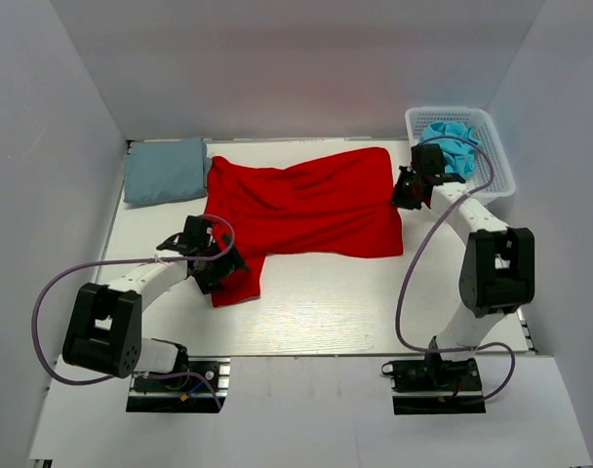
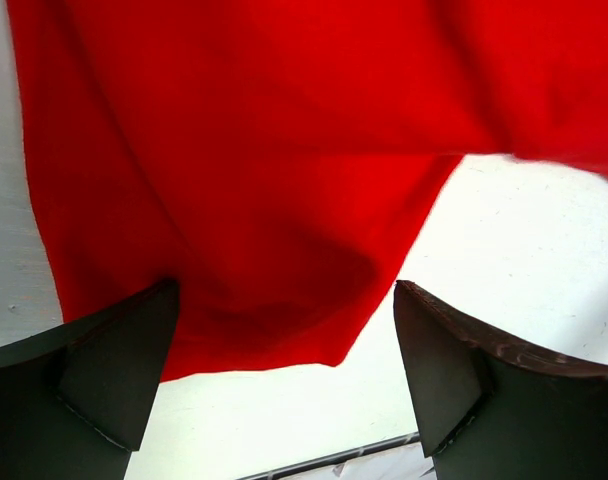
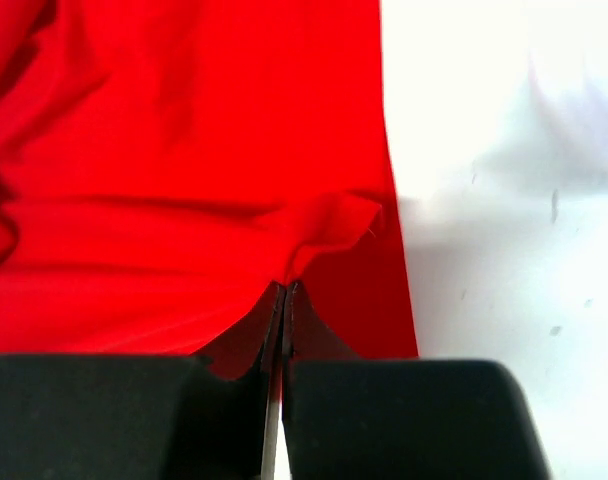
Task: Fold and stack the t-shirts
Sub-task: Flatten out the tshirt
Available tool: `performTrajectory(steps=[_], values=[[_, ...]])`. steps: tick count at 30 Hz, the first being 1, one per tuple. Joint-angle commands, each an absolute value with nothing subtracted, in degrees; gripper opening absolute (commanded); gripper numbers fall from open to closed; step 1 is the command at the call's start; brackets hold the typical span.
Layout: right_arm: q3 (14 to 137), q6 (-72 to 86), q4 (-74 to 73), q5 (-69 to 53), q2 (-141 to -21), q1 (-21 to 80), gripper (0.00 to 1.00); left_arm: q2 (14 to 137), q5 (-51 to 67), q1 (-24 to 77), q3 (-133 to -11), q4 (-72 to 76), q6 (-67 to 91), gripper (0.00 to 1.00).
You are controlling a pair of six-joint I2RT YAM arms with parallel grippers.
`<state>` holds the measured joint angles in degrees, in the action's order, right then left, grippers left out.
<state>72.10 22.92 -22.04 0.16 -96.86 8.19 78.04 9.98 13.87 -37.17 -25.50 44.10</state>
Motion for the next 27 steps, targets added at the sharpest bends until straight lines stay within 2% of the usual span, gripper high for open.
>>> performTrajectory(steps=[1,9,14,19,22,23,25,27], values=[[77.9,21.8,-20.7,4.5,-100.9,7.3,0.0,82.7,2.5,14.0,-33.4,-33.0,42.6,1.0],[85.7,19.8,-21.9,2.6,-109.2,7.1,0.01,84.6,1.3,14.0,-36.3,-35.9,42.6,1.0],[85.6,17.3,-19.9,-1.9,-110.0,7.0,0.29,82.4,1.8,14.0,-39.8,-38.8,41.5,1.0],[85.6,15.9,-21.7,-4.2,-107.9,7.1,0.71,74.6,-1.3,14.0,-45.5,-46.2,41.0,1.0],[82.2,16.3,-23.6,-2.6,-104.2,7.1,0.82,71.1,-4.3,12.9,-48.9,-51.6,41.5,1.0],[79.7,17.1,-23.9,-1.2,-103.1,7.1,0.82,69.6,-5.4,12.9,-49.5,-52.9,42.5,1.0],[75.5,20.1,-25.2,1.6,-98.9,6.9,0.9,69.0,-6.8,12.9,-49.6,-56.6,44.0,1.0],[71.3,22.2,-26.9,5.7,-95.5,6.5,0.9,69.6,-6.8,12.9,-48.2,-58.5,46.8,1.0]])
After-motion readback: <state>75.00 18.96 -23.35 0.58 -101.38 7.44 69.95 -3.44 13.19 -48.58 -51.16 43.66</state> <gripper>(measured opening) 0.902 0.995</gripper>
